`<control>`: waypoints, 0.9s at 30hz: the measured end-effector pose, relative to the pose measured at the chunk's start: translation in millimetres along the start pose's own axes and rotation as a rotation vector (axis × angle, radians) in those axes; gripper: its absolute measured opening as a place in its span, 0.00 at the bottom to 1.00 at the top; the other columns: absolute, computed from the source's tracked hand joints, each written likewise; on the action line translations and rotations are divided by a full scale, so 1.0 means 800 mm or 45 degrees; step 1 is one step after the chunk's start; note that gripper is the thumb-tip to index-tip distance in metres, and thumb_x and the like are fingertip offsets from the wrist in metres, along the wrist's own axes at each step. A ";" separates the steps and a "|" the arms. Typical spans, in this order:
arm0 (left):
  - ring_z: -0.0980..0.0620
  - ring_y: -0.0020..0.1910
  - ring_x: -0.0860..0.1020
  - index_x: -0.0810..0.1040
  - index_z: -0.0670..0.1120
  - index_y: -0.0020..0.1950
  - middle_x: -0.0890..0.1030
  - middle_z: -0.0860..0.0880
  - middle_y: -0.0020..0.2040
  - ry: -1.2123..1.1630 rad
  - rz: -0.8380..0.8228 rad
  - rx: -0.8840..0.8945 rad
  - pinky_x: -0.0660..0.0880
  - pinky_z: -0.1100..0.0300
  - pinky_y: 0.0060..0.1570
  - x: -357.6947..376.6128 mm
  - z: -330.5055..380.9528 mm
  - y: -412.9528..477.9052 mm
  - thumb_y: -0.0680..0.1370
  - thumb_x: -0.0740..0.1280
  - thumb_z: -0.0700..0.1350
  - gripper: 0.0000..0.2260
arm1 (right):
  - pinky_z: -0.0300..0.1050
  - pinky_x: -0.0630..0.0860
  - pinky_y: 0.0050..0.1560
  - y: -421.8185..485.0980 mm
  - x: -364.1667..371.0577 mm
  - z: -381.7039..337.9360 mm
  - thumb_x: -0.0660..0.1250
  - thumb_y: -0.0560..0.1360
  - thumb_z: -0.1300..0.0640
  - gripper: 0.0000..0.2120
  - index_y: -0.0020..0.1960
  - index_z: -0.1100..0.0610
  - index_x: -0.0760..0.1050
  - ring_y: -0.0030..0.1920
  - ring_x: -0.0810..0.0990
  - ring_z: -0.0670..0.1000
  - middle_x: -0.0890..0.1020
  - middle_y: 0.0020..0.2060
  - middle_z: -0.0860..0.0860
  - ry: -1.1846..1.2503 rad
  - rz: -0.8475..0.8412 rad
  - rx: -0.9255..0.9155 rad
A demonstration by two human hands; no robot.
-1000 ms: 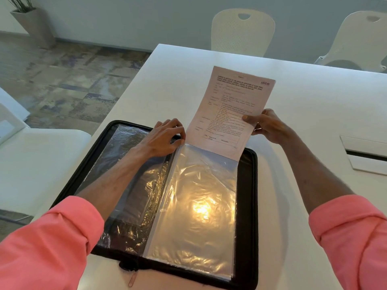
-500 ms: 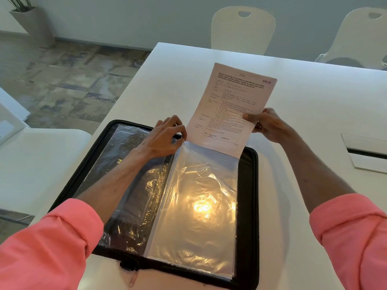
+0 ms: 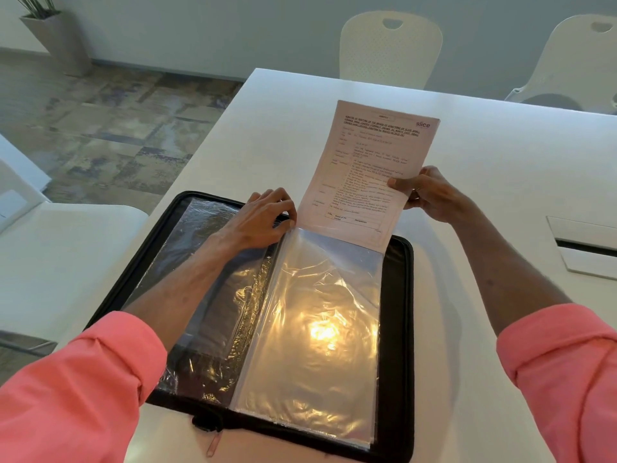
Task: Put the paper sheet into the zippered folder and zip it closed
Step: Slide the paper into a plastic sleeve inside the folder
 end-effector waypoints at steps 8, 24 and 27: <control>0.54 0.59 0.75 0.79 0.55 0.57 0.75 0.55 0.61 0.024 0.000 -0.004 0.70 0.52 0.60 -0.001 0.000 0.000 0.84 0.66 0.50 0.04 | 0.45 0.89 0.52 0.005 0.013 0.003 0.72 0.79 0.73 0.23 0.73 0.68 0.77 0.68 0.85 0.64 0.85 0.67 0.61 0.192 0.052 0.161; 0.55 0.57 0.74 0.78 0.55 0.58 0.75 0.55 0.60 -0.026 0.035 0.027 0.70 0.53 0.60 0.007 0.002 -0.002 0.84 0.65 0.52 0.05 | 0.60 0.89 0.53 -0.007 0.001 -0.001 0.76 0.80 0.62 0.16 0.67 0.62 0.83 0.58 0.90 0.59 0.90 0.59 0.56 -0.245 0.056 -0.060; 0.57 0.56 0.72 0.78 0.56 0.59 0.75 0.54 0.61 -0.037 0.014 0.048 0.69 0.53 0.60 0.008 0.007 -0.002 0.83 0.64 0.54 0.07 | 0.61 0.89 0.51 -0.012 0.004 0.001 0.75 0.81 0.60 0.14 0.66 0.61 0.83 0.57 0.90 0.59 0.89 0.59 0.57 -0.287 0.079 -0.146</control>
Point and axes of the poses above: each hand's wrist, its own y-axis towards the middle knuckle, its own x-axis out of the palm, z = x × y, the point moved 2 cm from there along y, towards the middle knuckle
